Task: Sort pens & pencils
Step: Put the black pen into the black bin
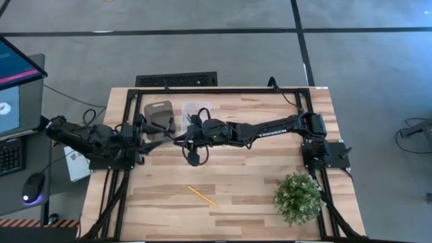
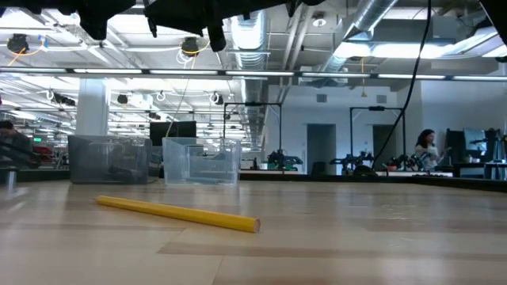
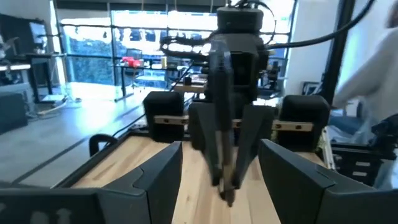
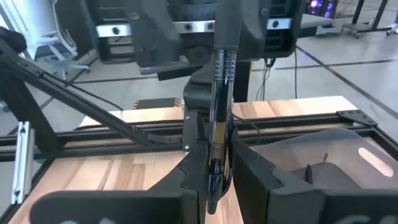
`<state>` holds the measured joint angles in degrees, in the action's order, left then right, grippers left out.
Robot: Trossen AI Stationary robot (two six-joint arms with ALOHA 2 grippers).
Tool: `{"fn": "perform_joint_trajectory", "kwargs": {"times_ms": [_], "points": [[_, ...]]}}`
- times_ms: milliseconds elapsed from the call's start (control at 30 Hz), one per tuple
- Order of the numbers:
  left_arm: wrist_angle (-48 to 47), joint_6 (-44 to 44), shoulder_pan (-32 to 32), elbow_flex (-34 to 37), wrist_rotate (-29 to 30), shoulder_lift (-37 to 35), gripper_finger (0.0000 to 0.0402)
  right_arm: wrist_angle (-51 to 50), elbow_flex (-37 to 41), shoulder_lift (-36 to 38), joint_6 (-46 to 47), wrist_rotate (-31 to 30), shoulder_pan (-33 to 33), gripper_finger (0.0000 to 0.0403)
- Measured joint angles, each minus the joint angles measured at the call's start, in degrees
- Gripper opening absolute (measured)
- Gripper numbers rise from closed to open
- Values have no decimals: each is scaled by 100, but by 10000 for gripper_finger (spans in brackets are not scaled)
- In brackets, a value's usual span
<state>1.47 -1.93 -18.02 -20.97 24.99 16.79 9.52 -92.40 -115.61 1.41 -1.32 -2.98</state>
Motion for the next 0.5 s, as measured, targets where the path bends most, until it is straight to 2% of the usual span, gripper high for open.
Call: {"fn": "perform_joint_trajectory", "kwargs": {"times_ms": [500], "points": [[767, 464, 34, 0, -50, 406, 203, 2, 0, 0, -2, -2, 0, 84]]}}
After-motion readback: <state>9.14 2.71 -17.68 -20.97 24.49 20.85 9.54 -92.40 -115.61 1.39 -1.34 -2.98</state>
